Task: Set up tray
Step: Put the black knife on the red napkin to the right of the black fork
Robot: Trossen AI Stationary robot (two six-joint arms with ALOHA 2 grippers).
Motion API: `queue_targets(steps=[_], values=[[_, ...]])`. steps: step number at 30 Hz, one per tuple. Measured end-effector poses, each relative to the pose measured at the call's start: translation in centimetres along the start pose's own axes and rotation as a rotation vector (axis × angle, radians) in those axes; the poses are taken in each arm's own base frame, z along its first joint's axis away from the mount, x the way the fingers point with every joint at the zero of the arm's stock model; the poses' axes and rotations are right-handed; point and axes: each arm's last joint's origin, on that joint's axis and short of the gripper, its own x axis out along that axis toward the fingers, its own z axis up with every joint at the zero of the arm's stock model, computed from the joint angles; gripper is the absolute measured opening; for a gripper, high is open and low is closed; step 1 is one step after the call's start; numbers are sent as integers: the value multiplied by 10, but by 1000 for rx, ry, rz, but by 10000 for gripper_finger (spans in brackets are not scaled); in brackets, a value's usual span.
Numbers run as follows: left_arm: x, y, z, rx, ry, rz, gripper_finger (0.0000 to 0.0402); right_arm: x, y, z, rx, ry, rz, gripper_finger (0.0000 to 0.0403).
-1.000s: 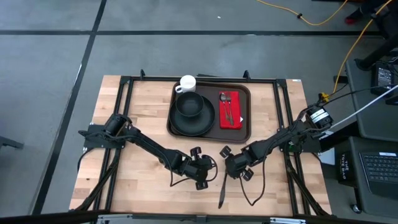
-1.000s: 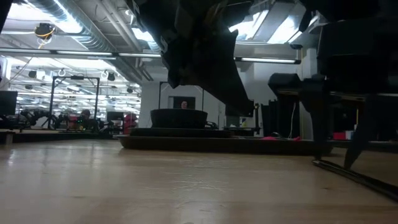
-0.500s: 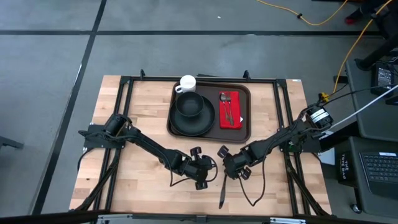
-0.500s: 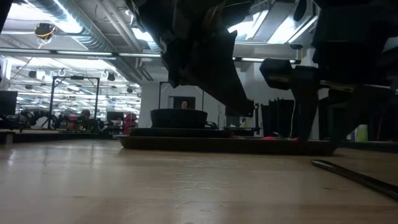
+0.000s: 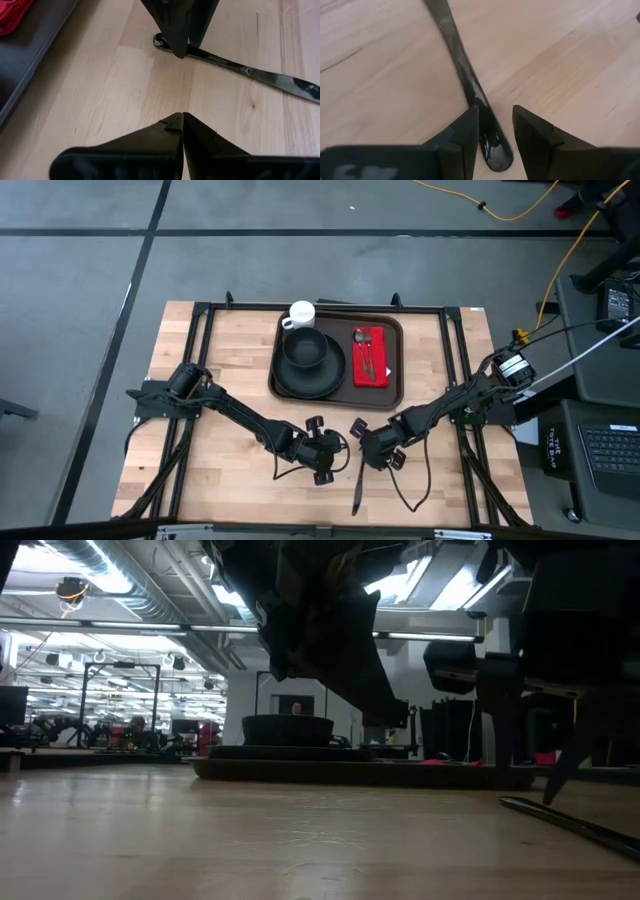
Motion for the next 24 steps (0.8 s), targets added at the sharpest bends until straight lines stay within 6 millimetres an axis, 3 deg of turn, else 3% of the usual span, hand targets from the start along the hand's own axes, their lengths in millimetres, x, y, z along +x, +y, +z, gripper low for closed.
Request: queue_targets(steps=[24], values=[[0, -1, 0, 0, 13, -24, 3, 12, 1, 2, -57, -40, 48, 124]])
